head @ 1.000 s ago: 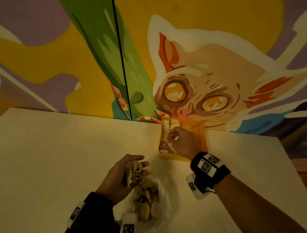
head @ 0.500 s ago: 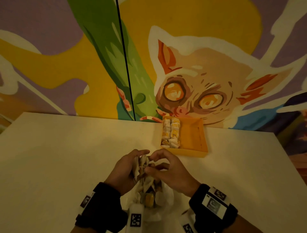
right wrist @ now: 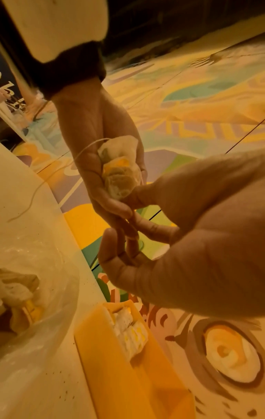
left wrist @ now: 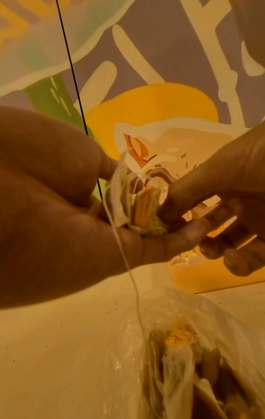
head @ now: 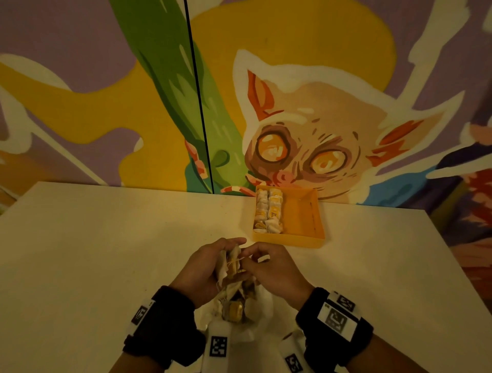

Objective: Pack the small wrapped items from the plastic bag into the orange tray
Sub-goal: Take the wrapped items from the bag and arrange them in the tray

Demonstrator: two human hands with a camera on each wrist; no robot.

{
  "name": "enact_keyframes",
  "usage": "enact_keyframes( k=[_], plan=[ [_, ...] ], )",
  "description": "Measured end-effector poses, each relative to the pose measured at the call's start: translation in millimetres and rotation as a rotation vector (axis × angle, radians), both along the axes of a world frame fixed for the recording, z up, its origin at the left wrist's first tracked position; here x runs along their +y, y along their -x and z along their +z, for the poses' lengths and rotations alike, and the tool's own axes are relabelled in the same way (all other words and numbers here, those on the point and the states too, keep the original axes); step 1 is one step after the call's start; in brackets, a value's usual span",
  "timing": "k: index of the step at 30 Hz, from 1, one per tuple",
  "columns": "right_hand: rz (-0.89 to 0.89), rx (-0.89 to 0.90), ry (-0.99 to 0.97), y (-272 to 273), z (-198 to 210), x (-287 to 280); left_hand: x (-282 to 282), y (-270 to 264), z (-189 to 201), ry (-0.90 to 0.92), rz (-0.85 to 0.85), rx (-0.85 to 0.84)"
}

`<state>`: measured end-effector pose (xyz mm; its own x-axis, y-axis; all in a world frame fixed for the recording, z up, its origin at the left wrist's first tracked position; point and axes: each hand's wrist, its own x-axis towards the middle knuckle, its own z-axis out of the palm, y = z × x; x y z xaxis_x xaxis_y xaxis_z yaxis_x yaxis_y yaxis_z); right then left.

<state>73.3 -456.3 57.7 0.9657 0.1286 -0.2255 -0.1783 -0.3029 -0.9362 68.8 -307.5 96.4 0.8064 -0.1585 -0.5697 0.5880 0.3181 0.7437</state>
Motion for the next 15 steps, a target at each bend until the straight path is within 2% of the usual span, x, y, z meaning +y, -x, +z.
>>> enact_keyframes(
  k=[7, 12, 15],
  plan=[
    [0.081, -0.167, 0.013, 6, 4, 0, 5, 1, 2, 0.044, 0.001, 0.014],
    [0.074, -0.222, 0.108, 5, 11, -2, 6, 1, -1, 0.091, -0.004, 0.031],
    [0.046, -0.210, 0.098, 3, 12, -6, 8, 3, -3, 0.139, -0.039, 0.034]
  ],
)
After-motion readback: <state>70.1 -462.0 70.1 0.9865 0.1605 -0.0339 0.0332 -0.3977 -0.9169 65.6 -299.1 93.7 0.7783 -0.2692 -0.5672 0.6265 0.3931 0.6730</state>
